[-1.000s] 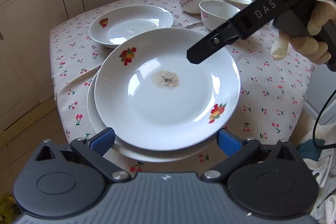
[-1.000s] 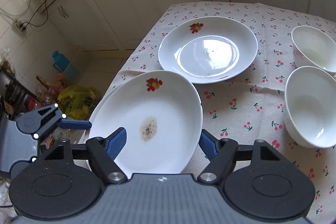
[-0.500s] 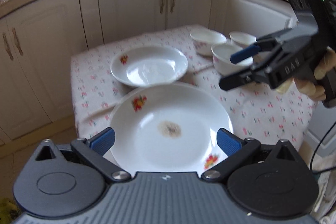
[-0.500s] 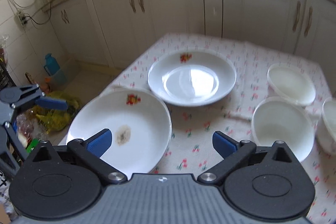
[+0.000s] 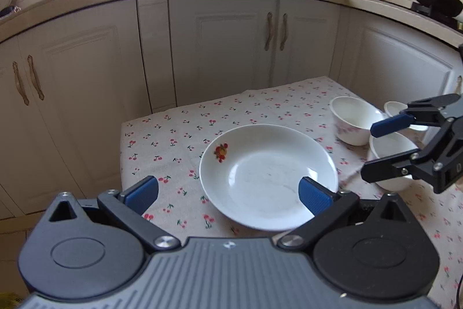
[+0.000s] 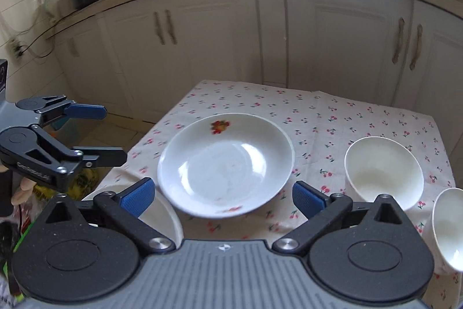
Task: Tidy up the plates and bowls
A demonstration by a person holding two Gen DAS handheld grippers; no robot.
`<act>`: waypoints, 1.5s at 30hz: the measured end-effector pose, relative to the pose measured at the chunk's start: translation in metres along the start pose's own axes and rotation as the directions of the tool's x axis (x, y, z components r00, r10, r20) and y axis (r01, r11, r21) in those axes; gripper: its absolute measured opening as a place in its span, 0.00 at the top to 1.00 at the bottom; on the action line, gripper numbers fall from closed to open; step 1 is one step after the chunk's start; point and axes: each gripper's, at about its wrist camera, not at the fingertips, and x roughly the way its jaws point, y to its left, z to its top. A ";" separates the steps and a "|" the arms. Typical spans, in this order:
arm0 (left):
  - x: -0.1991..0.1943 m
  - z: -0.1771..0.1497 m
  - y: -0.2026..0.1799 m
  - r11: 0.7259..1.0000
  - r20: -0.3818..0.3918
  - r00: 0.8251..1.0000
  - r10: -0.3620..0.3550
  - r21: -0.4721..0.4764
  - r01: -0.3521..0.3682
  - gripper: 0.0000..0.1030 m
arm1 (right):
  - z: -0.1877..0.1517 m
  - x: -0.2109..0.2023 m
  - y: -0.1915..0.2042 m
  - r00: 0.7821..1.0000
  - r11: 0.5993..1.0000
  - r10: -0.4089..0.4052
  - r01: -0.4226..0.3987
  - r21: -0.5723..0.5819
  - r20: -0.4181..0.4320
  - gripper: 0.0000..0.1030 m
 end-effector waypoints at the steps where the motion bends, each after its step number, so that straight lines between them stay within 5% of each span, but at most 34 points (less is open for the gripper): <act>1: 0.011 0.003 0.002 1.000 -0.016 1.000 -0.006 -0.011 0.006 0.01 | 0.003 0.007 -0.003 1.000 1.000 0.005 -0.005 0.009 -0.011 0.02; 6: 0.054 0.016 0.011 0.996 -0.092 0.994 -0.059 -0.067 0.053 0.04 | 0.020 0.043 -0.023 0.998 0.997 0.017 -0.012 0.077 -0.059 0.09; 17: 0.095 0.016 0.019 0.996 -0.168 0.982 -0.084 -0.006 0.084 0.06 | 0.018 0.078 -0.041 0.987 0.989 0.002 0.021 0.144 -0.159 0.11; 24: 0.110 0.023 0.025 0.993 -0.186 0.975 -0.118 -0.024 0.115 0.15 | -0.011 0.050 -0.016 0.992 1.000 -0.002 0.004 0.019 -0.127 0.11; 34: 0.131 0.032 0.015 0.989 -0.216 0.966 -0.141 0.006 0.146 0.15 | -0.028 0.056 -0.012 0.986 0.988 -0.041 0.017 -0.151 -0.159 0.10; 45: 0.155 0.036 0.015 0.976 -0.309 0.929 -0.203 0.011 0.217 0.25 | -0.025 0.085 -0.008 0.981 0.962 -0.028 -0.026 -0.273 -0.193 0.08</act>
